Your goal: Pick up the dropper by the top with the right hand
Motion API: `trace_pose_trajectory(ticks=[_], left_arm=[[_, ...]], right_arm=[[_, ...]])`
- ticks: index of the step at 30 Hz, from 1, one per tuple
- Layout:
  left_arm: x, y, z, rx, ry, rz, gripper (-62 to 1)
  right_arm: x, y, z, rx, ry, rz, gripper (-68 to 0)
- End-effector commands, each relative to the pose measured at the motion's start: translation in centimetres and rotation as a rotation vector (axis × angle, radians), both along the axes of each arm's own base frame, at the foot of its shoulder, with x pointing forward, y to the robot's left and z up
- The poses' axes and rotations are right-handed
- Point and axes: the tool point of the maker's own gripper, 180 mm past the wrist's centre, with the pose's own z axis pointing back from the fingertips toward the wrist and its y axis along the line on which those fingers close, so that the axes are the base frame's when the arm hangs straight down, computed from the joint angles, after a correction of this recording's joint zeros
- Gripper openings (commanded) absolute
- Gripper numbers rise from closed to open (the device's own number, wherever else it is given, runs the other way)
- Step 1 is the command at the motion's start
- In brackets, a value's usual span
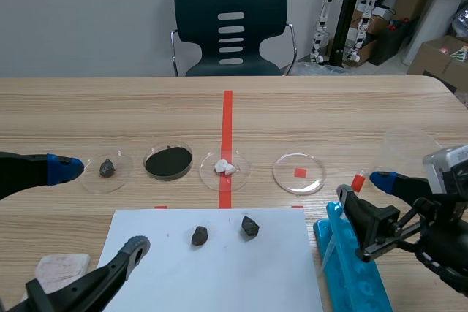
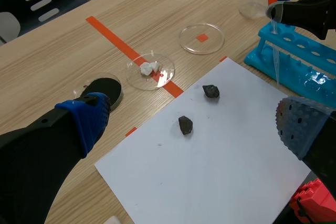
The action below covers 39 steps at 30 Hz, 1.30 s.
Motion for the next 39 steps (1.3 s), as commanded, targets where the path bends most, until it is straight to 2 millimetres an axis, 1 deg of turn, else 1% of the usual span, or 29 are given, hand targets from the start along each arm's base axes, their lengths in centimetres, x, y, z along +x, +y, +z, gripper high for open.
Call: trace_pose_trajectory(ticks=[1, 8, 12, 16, 19, 22, 28, 32, 36, 39], left_arm=[[0.10, -0.07, 0.62, -0.027, -0.015, 0.009, 1.4], [0.10, -0.07, 0.62, -0.027, -0.015, 0.009, 1.4], [0.10, -0.07, 0.62, -0.027, -0.015, 0.009, 1.4], [0.10, -0.07, 0.62, -0.027, -0.015, 0.009, 1.4], [0.10, -0.07, 0.62, -0.027, -0.015, 0.009, 1.4], [0.10, -0.07, 0.62, -0.027, -0.015, 0.009, 1.4], [0.10, -0.07, 0.62, -0.027, -0.015, 0.009, 1.4], [0.10, -0.07, 0.62, -0.027, -0.015, 0.009, 1.4], [0.10, -0.07, 0.62, -0.027, -0.015, 0.009, 1.4], [0.10, -0.07, 0.62, -0.027, -0.015, 0.009, 1.4]], right_arm=[[0.71, -0.20, 1.03, 0.008, -0.035, -0.001, -30.3], [0.80, -0.23, 1.11, 0.009, -0.037, -0.002, -33.3], [0.81, -0.23, 1.12, 0.009, -0.038, -0.002, -33.6], [0.81, -0.23, 1.12, 0.009, -0.038, -0.002, -37.2], [0.82, -0.23, 1.14, 0.009, -0.038, -0.002, -37.5], [0.82, -0.22, 1.14, 0.009, -0.039, -0.002, -42.8], [0.92, -0.23, 1.26, 0.011, -0.044, -0.002, -49.5], [0.95, -0.23, 1.48, 0.016, -0.055, -0.003, -52.5], [0.95, -0.22, 1.54, 0.018, -0.058, -0.003, -52.8], [0.95, -0.22, 1.54, 0.018, -0.058, -0.003, -57.6]])
